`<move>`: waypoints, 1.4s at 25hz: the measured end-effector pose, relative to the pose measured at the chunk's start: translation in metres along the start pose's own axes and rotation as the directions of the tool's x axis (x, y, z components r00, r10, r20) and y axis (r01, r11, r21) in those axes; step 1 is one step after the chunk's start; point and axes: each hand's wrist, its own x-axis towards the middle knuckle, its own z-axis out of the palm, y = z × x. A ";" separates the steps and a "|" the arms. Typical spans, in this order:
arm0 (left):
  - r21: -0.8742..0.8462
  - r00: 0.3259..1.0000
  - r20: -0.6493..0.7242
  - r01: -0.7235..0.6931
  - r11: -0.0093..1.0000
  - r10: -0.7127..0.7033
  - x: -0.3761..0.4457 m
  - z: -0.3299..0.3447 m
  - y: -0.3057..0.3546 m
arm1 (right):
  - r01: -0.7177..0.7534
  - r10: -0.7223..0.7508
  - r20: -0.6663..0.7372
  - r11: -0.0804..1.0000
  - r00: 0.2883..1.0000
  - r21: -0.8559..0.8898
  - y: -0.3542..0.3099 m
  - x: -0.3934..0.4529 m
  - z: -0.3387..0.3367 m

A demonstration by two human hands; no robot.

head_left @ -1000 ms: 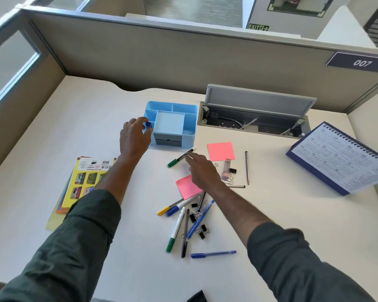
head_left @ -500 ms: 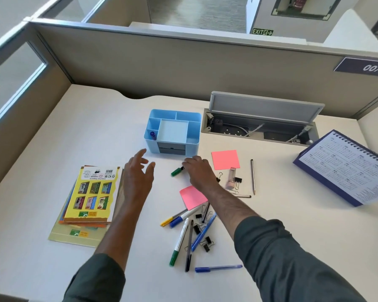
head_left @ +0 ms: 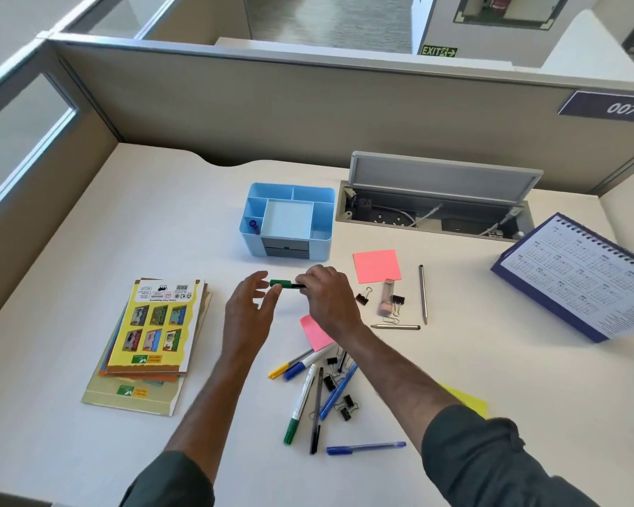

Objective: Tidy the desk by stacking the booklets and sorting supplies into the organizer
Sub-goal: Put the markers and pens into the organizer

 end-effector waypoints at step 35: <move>0.389 0.969 -0.137 -0.140 0.911 0.207 0.115 -0.044 0.029 | -0.213 0.194 0.171 0.971 0.966 0.103 -0.019 -0.174 -0.001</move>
